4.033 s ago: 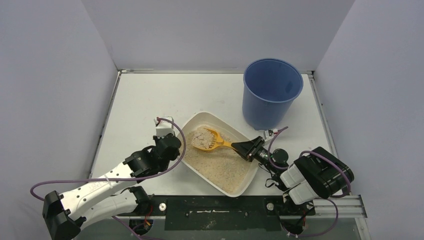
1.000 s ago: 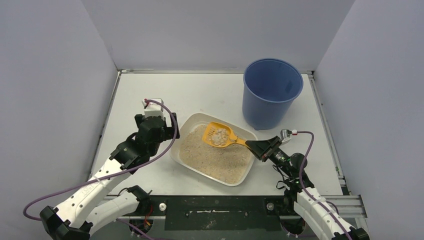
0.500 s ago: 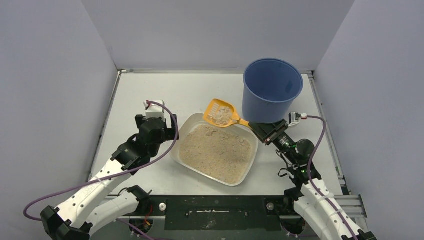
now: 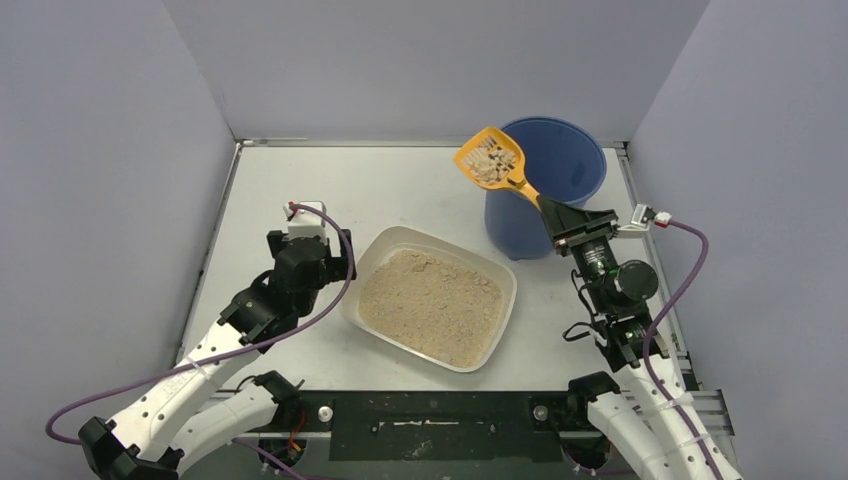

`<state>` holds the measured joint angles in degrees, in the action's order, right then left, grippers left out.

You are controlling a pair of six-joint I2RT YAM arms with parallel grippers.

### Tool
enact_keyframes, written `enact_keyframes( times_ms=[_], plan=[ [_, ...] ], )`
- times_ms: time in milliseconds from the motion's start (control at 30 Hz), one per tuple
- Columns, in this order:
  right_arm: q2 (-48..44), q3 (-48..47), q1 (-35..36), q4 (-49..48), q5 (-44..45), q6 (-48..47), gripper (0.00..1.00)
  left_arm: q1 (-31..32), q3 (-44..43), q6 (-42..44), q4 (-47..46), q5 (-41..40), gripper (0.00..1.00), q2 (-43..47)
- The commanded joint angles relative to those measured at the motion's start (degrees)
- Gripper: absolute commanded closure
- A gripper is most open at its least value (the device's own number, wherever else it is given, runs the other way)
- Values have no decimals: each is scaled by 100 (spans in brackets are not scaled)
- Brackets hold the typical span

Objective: Clean the litter box

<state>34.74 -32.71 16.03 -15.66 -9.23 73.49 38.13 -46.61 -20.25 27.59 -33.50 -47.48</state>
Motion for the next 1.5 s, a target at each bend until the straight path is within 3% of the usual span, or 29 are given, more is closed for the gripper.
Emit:
enact_keyframes(
  times_ms=[0,433,667,1100,1267,1467],
  plan=[
    [-195,-653,-40,486,1170,-656,100,-25,-16,83,-208,27,3,133],
    [472,-2121,-44,2317,2511,-3809,100,-25,-28,100,-243,197,3,236],
    [1217,-2977,-42,3145,2461,-5800,100,-25,-20,129,-262,248,3,383],
    [2030,-3743,169,3448,1785,-9547,100,-36,-13,196,-233,239,3,539],
    [2474,-4259,650,3814,2176,-10356,100,-25,-12,205,-211,212,3,547],
    [2597,-4809,872,3799,2154,-10219,100,-25,-13,206,-176,178,3,556]
  ],
)
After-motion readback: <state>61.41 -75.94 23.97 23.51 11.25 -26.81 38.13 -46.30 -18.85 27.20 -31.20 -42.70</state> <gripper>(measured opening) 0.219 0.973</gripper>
